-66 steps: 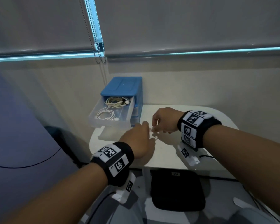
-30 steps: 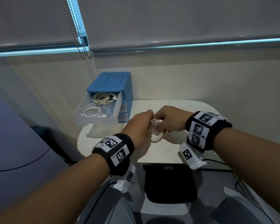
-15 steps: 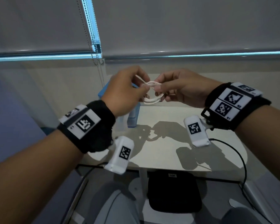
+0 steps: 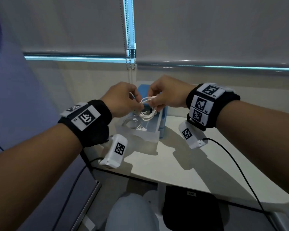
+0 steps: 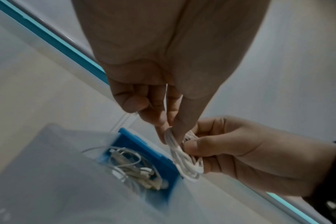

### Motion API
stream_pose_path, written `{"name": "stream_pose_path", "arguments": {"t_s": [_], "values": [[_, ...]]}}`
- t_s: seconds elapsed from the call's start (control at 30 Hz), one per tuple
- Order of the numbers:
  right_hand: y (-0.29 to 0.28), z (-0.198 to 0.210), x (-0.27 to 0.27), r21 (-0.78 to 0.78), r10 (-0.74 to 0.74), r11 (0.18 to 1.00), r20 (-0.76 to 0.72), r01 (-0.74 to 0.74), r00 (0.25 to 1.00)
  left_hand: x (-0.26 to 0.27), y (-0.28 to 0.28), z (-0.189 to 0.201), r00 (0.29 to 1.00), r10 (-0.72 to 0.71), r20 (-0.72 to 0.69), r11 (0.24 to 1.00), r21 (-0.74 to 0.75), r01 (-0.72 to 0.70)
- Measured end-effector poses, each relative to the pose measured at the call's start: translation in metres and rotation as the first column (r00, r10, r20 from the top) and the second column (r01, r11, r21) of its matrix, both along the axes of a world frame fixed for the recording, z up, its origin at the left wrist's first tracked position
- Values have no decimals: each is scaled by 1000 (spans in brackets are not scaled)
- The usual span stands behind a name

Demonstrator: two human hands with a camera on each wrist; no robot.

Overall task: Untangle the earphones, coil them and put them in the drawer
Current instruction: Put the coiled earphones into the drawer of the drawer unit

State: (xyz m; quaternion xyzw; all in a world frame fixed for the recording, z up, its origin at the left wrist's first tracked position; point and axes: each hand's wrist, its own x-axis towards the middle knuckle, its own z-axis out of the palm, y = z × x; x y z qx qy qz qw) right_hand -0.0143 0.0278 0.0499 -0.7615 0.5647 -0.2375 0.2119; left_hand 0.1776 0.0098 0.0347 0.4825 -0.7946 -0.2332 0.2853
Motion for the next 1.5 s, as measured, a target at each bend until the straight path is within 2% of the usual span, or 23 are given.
{"name": "stream_pose_path", "arguments": {"t_s": [0.07,0.17,0.3,0.43,0.53,0.7,0.83,0.97,1.13,1.23,1.4,1.5], "values": [[-7,-4,3,-14,18,1000,-137,-20,990,-1,-2,-6,997,16,76,1000,-18,-15],[-11,-8,7,-68,26,996,-349,-53,937,-6,-2,-13,984,22,176,999,-35,-16],[-9,-10,11,-61,51,994,-455,-89,889,-10,-3,-20,960,22,280,999,-41,-11],[-7,-15,14,-62,77,990,-495,-124,866,-13,-3,-20,939,3,344,1000,-23,5],[-1,-17,12,-90,78,986,-483,-138,872,-14,-3,-19,934,3,358,1000,-21,5],[5,-9,-3,-204,21,974,-362,-101,932,-14,-2,-21,923,-15,385,999,-33,30],[10,-11,-6,-138,57,981,-457,-134,887,-14,2,-22,913,-50,406,993,-76,88],[13,-13,-4,-133,46,984,-448,-117,893,-15,5,-22,897,-76,436,983,-121,142],[15,-15,3,-95,34,991,-484,-91,875,-15,1,-25,848,-106,519,980,-91,179],[17,-15,3,-108,16,992,-454,-72,891,-11,3,-18,871,-132,474,980,-71,188],[25,-13,-2,-163,0,984,-390,-69,921,6,7,-4,939,-98,329,969,-184,166],[31,-16,-6,-258,-47,966,-299,-33,953,20,3,-6,973,-81,215,959,-250,135]]}}
